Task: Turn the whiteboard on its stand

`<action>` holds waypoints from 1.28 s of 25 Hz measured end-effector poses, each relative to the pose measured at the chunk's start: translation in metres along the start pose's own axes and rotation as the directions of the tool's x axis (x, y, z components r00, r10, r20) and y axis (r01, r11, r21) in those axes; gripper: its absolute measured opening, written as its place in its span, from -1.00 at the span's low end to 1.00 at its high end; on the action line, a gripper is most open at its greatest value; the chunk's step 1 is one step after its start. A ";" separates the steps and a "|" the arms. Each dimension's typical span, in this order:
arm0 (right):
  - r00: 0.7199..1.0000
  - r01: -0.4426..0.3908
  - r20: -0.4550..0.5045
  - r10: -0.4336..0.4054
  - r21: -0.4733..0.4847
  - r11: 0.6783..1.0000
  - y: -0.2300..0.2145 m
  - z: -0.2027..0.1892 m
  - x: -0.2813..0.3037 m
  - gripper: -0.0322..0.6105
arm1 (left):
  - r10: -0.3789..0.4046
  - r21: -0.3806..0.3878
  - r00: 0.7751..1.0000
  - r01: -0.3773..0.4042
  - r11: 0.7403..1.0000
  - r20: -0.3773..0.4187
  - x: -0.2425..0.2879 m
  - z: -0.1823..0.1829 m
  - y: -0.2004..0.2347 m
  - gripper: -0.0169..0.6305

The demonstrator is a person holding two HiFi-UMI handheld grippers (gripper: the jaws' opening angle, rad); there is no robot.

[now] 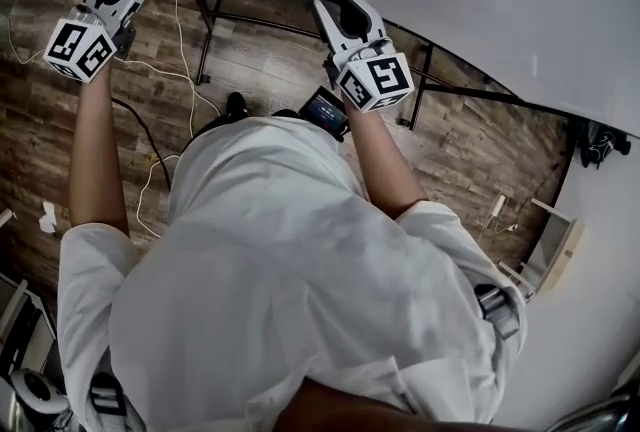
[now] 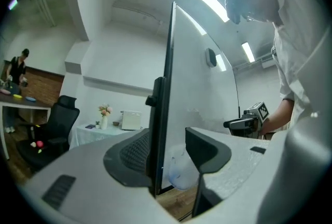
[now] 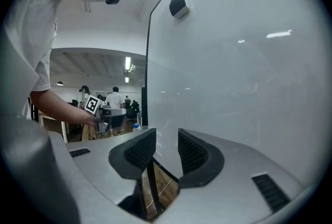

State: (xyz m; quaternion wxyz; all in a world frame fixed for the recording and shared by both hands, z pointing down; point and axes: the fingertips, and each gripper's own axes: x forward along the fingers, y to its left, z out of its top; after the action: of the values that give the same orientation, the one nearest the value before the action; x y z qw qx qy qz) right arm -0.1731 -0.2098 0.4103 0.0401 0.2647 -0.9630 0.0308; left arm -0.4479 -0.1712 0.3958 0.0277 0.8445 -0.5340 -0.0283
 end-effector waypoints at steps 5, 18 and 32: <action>0.999 0.002 0.037 -0.001 -0.025 1.000 0.013 0.010 -0.026 -0.50 | 0.100 0.013 0.992 -0.101 0.995 0.077 -0.022 0.007 -0.062 -0.29; 0.985 0.165 0.061 -0.164 -0.014 0.986 0.030 0.002 -0.212 -0.57 | 0.110 -0.040 0.992 -0.108 0.993 0.055 -0.050 -0.021 -0.249 -0.33; 0.956 0.292 0.018 -0.292 0.002 0.956 0.108 -0.028 -0.352 -0.84 | 0.099 0.052 0.995 -0.099 0.994 0.007 -0.122 -0.025 -0.348 -0.63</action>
State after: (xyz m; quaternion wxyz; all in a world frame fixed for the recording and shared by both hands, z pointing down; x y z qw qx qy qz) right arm 0.0754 0.0635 0.4011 0.0355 0.4042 -0.9137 0.0218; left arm -0.1846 0.0884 0.3965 0.0060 0.8173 -0.5760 -0.0149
